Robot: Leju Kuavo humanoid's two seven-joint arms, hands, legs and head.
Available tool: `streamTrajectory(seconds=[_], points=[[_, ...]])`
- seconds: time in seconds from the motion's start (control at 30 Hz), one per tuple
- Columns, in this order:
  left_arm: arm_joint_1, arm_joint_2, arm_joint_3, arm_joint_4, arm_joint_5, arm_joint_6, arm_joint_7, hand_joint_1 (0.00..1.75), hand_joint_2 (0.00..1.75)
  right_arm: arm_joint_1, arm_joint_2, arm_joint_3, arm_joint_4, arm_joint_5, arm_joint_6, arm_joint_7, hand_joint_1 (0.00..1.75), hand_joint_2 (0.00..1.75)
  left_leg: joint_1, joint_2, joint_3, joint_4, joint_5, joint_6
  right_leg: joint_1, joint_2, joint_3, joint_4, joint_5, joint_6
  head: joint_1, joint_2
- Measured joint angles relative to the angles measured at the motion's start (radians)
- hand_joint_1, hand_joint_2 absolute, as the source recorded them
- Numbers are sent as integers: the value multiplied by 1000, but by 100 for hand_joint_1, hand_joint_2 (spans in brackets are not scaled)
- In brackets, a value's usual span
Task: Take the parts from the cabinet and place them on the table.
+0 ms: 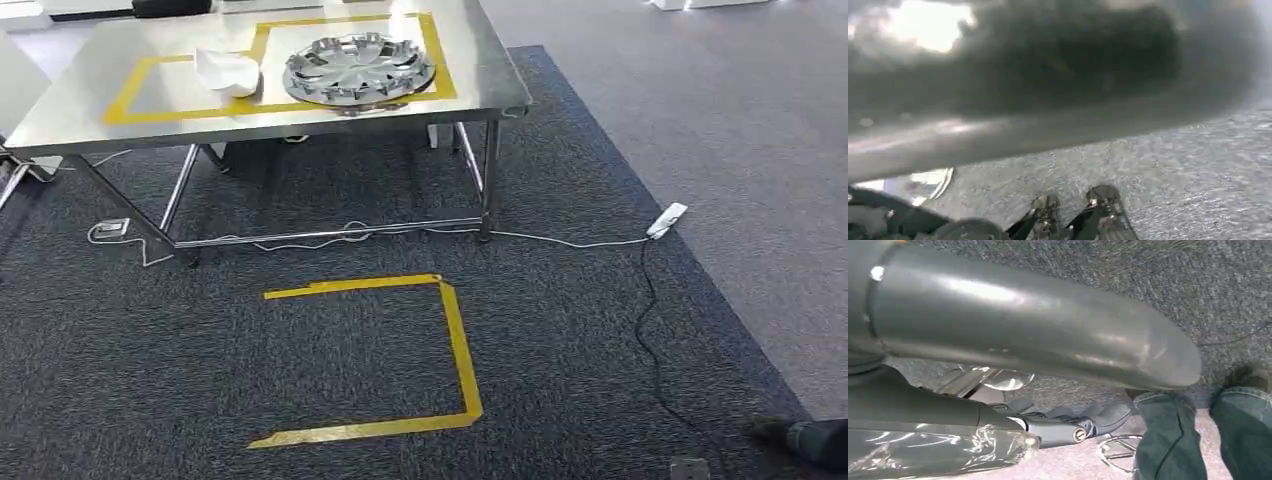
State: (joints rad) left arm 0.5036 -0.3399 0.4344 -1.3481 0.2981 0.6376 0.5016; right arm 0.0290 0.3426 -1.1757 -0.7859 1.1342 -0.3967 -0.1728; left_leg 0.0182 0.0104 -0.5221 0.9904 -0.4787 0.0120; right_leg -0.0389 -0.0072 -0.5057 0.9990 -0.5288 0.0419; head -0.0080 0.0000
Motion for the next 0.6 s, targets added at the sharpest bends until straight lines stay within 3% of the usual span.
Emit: streamTrajectory(seconds=[0.07, 0.13, 0.17, 0.2, 0.23, 0.27, 0.3, 0.37, 0.6], points=[[17, 0, -49, -3, -79, -108, -36, 0, 0, 0, 1, 0, -2, 39, 0, 16, 0, 0, -6, 0, -2, 2, -3, 2, -4, 0, 1, -1, 0, 4, -5, 0], [10, -2, -67, -3, -88, -138, -45, 0, 0, -10, 1, 0, 4, 51, -9, 19, 0, 0, -16, 0, 2, -19, 8, 13, -7, 0, 9, -17, 8, 17, -6, 0], [10, -3, -74, -3, -85, -136, -45, 0, 0, -14, -1, 0, 8, 51, -19, 13, 0, 0, -2, 2, 21, -52, 27, 3, -9, 2, 10, -11, 1, 15, -4, 0], [15, -2, -79, -3, -74, -121, -45, 0, 0, -14, -3, 1, 14, 50, -34, 1, 0, 0, -9, -3, 23, -56, 27, -51, 1, 1, 17, -33, 37, -5, 1, -1], [19, -2, -84, -4, -58, -93, -45, 0, 0, -16, -5, 2, 16, 48, -35, -6, 0, 0, -16, -1, 18, -53, 24, -44, -1, -1, 23, -40, 8, -30, 2, 0], [25, -3, -96, -9, -28, -30, -39, 0, 0, -15, -5, 2, 17, 45, -34, -10, 0, 0, -18, 0, 18, -46, 21, -29, -3, 0, 20, -39, 23, -17, -3, 0], [31, -3, -112, -17, -9, 18, -32, 0, 0, -12, -5, 1, 17, 42, -33, -14, 0, 0, -18, 0, 17, -42, 16, -26, -4, 0, 19, -41, 16, -4, 0, 0], [35, -2, -124, -26, 9, 52, -11, 0, 0, -11, -7, 0, 17, 39, -26, -19, 0, 0, -18, 0, 12, -33, 12, -20, -4, -1, 19, -41, 16, -3, 0, 0], [43, -2, -124, -61, 10, 60, 20, 0, 0, -12, -11, -2, 18, 33, -25, -23, 0, 0, -18, 0, 5, -22, 9, -12, -4, -1, 18, -41, 21, 5, 0, 0]])
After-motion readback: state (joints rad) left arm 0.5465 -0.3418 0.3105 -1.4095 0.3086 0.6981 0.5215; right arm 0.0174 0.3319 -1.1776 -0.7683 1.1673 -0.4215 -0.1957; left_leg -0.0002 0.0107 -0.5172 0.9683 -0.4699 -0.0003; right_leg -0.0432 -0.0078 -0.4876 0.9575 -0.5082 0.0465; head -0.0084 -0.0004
